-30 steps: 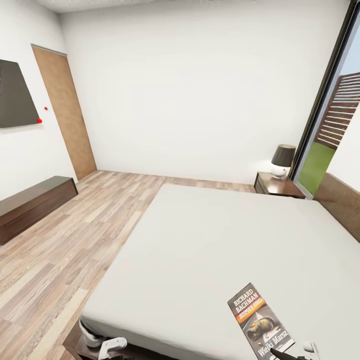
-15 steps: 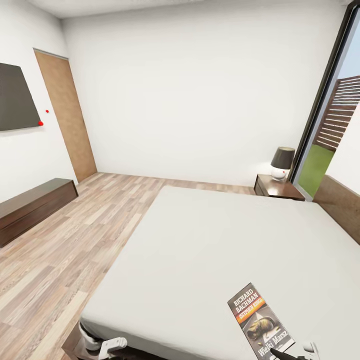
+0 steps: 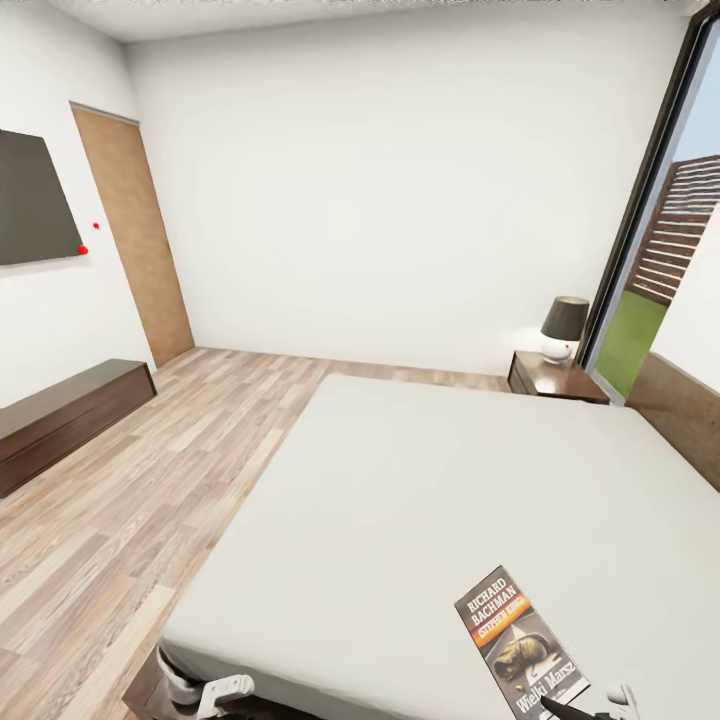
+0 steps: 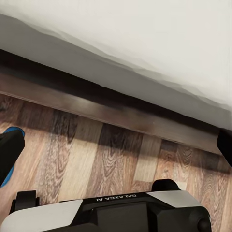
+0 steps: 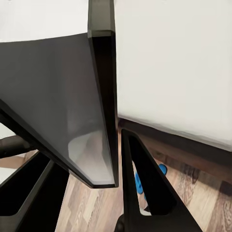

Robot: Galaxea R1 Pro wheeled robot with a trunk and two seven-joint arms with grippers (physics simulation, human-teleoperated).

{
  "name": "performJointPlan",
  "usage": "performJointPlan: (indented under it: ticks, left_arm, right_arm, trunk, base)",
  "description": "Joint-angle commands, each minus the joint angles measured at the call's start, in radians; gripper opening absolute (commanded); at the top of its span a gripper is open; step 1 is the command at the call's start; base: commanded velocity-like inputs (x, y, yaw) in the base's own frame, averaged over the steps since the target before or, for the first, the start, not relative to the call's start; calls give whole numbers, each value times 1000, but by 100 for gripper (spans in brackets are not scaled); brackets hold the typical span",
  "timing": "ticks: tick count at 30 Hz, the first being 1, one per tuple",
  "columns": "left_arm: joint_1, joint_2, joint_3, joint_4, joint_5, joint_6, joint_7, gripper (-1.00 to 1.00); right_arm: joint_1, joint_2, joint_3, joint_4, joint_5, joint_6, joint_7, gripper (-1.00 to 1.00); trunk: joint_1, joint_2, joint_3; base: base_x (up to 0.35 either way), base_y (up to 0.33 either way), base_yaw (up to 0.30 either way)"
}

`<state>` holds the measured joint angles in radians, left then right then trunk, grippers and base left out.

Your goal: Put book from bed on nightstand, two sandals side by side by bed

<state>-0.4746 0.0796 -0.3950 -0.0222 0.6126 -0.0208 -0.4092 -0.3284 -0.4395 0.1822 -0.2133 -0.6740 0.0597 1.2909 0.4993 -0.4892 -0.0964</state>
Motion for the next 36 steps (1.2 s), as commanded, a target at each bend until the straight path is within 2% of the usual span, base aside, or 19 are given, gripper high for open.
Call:
performJointPlan:
  ticks: [1,15,36]
  left_arm:
    - [-1,0,-8,1,8,-2,-3,100]
    - [-1,0,-8,1,7,-2,-3,100]
    - [-1,0,-8,1,7,-2,-3,100]
  right_arm:
    - [-1,-1,8,0,-10,6,2,-100]
    - [-1,-1,8,0,-10,6,2,-100]
    - [-1,-1,5,2,-10,6,1,-100]
  trunk:
    - [1,-2,0]
    - [1,-2,20]
    - [1,-2,22]
  base:
    - [0,0,0]
    - [0,0,0]
    - [0,0,0]
